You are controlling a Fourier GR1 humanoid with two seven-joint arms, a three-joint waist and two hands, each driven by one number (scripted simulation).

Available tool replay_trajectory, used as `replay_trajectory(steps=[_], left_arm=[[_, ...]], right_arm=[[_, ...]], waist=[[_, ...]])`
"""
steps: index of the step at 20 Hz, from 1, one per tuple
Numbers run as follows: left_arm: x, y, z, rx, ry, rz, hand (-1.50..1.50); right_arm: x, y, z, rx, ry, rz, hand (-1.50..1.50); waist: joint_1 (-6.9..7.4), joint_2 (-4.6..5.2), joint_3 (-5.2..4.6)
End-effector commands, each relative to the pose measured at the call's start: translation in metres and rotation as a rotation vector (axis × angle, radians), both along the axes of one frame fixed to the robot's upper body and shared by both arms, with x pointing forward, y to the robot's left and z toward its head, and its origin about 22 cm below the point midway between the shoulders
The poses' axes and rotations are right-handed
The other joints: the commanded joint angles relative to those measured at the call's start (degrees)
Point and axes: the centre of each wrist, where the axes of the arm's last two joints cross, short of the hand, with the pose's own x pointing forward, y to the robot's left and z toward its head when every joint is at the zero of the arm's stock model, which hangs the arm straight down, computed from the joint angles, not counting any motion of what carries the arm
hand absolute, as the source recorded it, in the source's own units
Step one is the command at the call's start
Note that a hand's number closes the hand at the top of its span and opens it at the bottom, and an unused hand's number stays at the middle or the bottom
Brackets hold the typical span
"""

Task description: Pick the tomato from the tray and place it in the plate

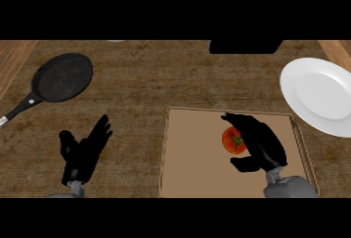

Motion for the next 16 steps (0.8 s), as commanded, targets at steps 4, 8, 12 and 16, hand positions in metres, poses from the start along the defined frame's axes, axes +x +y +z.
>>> replay_trajectory(steps=[4, 8, 12, 16], left_arm=[[0.001, -0.003, -0.01, -0.002, 0.005, 0.022, 0.0], [-0.001, 0.013, -0.006, -0.008, 0.004, -0.004, 0.0], [0.001, 0.007, 0.0, 0.005, 0.0, 0.004, 0.0], [0.006, -0.004, 0.002, 0.006, -0.011, -0.02, 0.0]], right_arm=[[-0.003, 0.004, 0.0, -0.075, -0.043, 0.056, 1.5], [0.018, 0.022, -0.018, -0.101, -0.074, 0.048, 1.5], [0.01, 0.009, 0.009, -0.054, -0.237, 0.044, 1.5], [0.059, 0.018, 0.009, 0.028, -0.108, -0.555, 1.5]], waist=[[-0.14, 0.02, -0.04], [0.04, 0.07, -0.04], [-0.14, 0.01, -0.04], [1.99, 1.17, -0.06]])
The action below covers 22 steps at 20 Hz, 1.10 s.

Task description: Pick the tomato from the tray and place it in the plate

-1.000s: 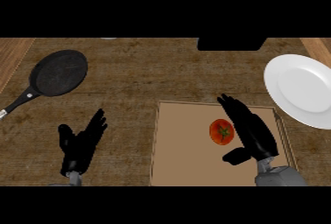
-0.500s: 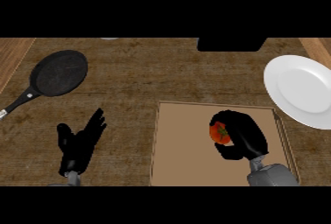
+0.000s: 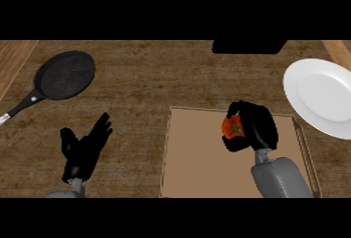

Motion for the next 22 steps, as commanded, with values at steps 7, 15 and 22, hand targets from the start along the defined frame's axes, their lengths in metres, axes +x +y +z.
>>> replay_trajectory(steps=[7, 15, 22], left_arm=[[0.009, -0.014, 0.005, -0.008, -0.031, -0.075, 0.0], [0.014, -0.008, 0.012, -0.01, -0.012, -0.072, 0.0], [0.003, -0.005, 0.005, -0.008, -0.019, -0.035, 0.0]], right_arm=[[0.078, 0.009, 0.073, 0.135, -0.267, -0.767, 1.5], [0.116, 0.017, 0.097, 0.225, -0.512, -1.053, 1.5], [0.115, -0.011, 0.072, 0.337, -0.671, -1.157, 1.5]], waist=[[3.78, 1.19, -0.14], [3.17, 1.11, 0.06], [1.36, 0.55, 0.13]])
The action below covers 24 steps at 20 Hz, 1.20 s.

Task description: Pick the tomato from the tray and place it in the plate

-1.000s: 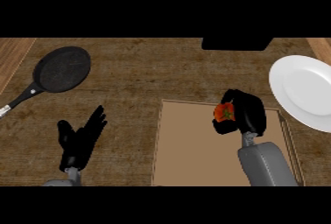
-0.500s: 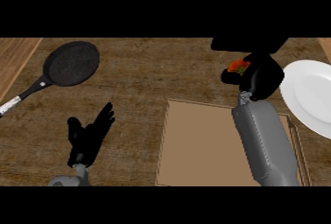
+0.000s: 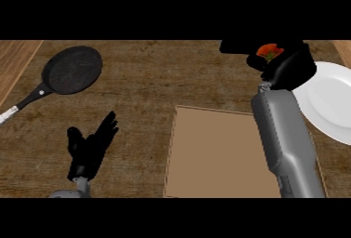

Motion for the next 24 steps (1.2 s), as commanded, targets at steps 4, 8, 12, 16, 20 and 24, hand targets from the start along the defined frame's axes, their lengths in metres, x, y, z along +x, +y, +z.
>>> replay_trajectory(steps=[4, 8, 12, 16, 20, 24], left_arm=[[-0.005, 0.001, -0.007, 0.001, 0.003, 0.03, 0.0], [0.002, 0.004, -0.002, -0.009, 0.011, 0.039, 0.0], [-0.007, 0.015, -0.008, -0.009, 0.007, 0.03, 0.0], [-0.003, 0.002, -0.003, 0.016, 0.006, 0.023, 0.0], [-0.012, 0.003, -0.011, 0.003, 0.005, 0.023, 0.0], [0.005, 0.01, 0.0, -0.011, -0.001, 0.013, 0.0]], right_arm=[[0.002, -0.049, -0.027, 0.061, -0.192, -0.185, 1.5], [0.0, -0.09, -0.039, -0.007, -0.197, -0.26, 1.5], [-0.013, -0.155, -0.046, -0.034, -0.206, -0.349, 1.5], [-0.011, -0.18, -0.04, -0.037, -0.242, -0.368, 1.5], [-0.024, -0.207, -0.054, -0.034, -0.223, -0.391, 1.5], [-0.037, -0.226, -0.065, -0.048, -0.201, -0.39, 1.5]], waist=[[-1.63, -0.35, 0.03], [-1.9, -0.36, 0.04], [-1.77, -0.24, 0.11], [-1.64, -0.34, 0.15], [-1.53, -0.3, 0.2], [-1.81, -0.3, 0.26]])
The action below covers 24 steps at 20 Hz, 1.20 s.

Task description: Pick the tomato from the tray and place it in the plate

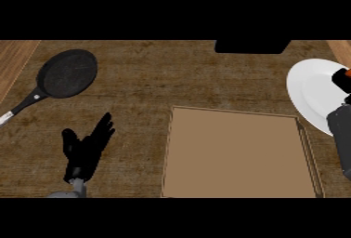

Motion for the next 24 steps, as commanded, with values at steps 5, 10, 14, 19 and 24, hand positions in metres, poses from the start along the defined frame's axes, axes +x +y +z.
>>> replay_trajectory(steps=[5, 10, 14, 19, 24], left_arm=[[-0.002, 0.007, 0.001, 0.007, -0.007, -0.009, 0.0], [0.0, -0.015, -0.001, -0.001, 0.01, -0.005, 0.0], [0.006, -0.004, 0.005, -0.002, -0.008, -0.004, 0.0], [0.0, -0.015, 0.0, -0.006, 0.019, 0.006, 0.0], [0.0, 0.002, 0.005, 0.001, -0.004, 0.023, 0.0]], right_arm=[[-0.024, -0.044, -0.013, 0.311, 0.21, -0.06, -1.5], [-0.026, -0.04, -0.019, 0.363, 0.151, 0.068, -1.5], [-0.028, -0.055, -0.002, 0.313, 0.039, 0.141, -1.5], [-0.032, -0.057, 0.008, 0.217, -0.184, 0.152, -1.5], [-0.066, -0.082, -0.009, 0.257, -0.315, 0.16, -1.5]], waist=[[0.41, 0.31, 0.12], [0.45, 0.38, 0.34], [0.21, 0.49, 0.42], [-0.43, 0.1, 0.37], [-0.65, -0.02, 0.19]])
